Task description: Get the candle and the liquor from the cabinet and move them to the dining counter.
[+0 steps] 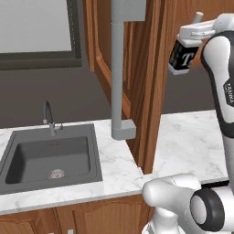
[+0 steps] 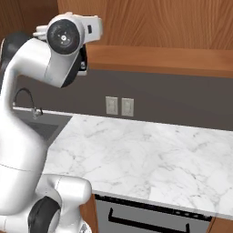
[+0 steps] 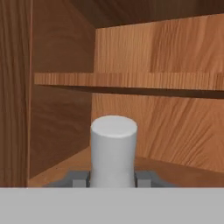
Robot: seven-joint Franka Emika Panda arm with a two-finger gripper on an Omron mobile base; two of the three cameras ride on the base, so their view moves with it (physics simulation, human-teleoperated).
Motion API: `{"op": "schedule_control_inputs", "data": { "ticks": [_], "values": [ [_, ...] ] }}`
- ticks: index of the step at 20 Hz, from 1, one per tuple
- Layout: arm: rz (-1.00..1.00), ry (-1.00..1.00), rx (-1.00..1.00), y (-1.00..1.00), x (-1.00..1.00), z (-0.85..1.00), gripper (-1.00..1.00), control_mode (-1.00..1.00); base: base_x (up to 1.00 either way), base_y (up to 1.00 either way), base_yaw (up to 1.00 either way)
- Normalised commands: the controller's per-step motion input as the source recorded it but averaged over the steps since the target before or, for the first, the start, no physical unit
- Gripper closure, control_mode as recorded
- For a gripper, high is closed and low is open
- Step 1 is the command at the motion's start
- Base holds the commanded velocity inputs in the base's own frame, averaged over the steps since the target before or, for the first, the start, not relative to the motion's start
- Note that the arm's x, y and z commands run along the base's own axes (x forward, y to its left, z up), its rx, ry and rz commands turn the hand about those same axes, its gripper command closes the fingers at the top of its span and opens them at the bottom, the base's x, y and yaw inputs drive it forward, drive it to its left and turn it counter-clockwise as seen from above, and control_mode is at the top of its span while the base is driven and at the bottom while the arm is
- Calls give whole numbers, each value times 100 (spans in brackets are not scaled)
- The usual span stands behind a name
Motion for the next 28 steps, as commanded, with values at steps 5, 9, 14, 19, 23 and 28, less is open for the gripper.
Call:
{"op": "schedule_control_inputs", "data": {
  "ticks": [5,9,14,19,23,28],
  "values": [
    [1,1,-7,-34,-100,-16,100,-100,0,0,0],
    [0,9,-14,-10,-100,-30,100,-100,0,0,0],
    [0,15,-13,1,-82,-32,100,-100,0,0,0],
    [0,13,0,4,-25,-13,100,-100,0,0,0],
    [-4,0,6,0,-9,-4,100,-100,0,0,0],
    [-14,6,0,0,0,0,100,-100,0,0,0]
  ]
}}
